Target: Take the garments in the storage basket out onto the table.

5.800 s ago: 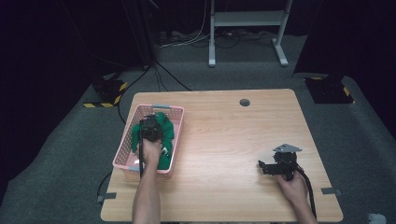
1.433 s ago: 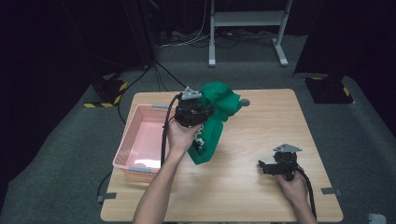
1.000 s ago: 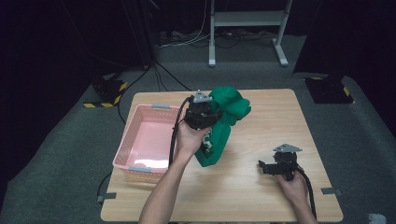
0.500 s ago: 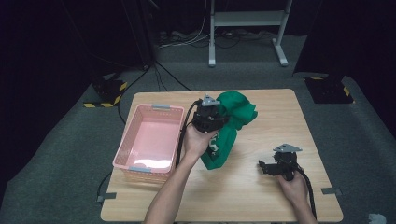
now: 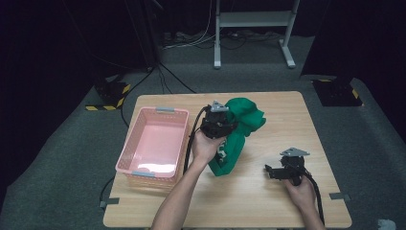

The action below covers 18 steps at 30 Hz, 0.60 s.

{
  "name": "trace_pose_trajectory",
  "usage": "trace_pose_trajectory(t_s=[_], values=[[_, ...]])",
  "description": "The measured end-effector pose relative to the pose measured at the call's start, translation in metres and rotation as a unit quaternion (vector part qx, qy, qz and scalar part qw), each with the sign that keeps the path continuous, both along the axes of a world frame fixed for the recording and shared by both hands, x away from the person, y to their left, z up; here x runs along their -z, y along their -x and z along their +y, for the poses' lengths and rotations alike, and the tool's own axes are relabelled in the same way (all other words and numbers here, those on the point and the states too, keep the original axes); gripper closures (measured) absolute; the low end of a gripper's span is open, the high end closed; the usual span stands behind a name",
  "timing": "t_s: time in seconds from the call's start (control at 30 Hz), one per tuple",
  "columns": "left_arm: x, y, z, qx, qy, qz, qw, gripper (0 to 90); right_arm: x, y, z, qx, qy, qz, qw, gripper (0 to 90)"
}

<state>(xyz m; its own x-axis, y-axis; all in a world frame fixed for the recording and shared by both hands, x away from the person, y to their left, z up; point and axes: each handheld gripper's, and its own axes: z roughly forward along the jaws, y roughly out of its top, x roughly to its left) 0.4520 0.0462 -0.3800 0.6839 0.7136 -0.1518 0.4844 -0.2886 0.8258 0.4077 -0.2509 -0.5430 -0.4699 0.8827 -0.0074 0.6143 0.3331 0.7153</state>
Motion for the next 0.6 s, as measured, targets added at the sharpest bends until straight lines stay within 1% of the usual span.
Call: trace_pose_trajectory(t_s=[0.13, 0.23, 0.27, 0.33, 0.57, 0.6], values=[[0.008, -0.001, -0.002, 0.0, 0.003, 0.007, 1.0, 74.6, 0.0, 0.0, 0.0, 0.0, 0.0, 0.0, 1.0, 4.1], [0.011, -0.002, -0.003, 0.0, 0.005, 0.009, 0.9999, 74.5, 0.0, 0.0, 0.0, 0.0, 0.0, 0.0, 1.0, 4.2], [0.014, -0.001, -0.005, -0.005, -0.002, 0.004, 1.0, 74.4, 0.0, 0.0, 0.0, 0.0, 0.0, 0.0, 1.0, 4.1], [0.017, 0.0, -0.008, -0.006, -0.012, -0.003, 0.9999, 74.3, 0.0, 0.0, 0.0, 0.001, -0.001, 0.0, 1.0, 4.1], [0.026, -0.001, -0.012, 0.001, -0.004, 0.006, 1.0, 74.3, 0.0, 0.0, 0.0, 0.001, -0.001, 0.001, 1.0, 4.1], [0.029, -0.002, -0.013, 0.0, 0.001, 0.01, 1.0, 74.3, 0.0, 0.0, 0.0, 0.002, -0.002, 0.0, 1.0, 4.1]])
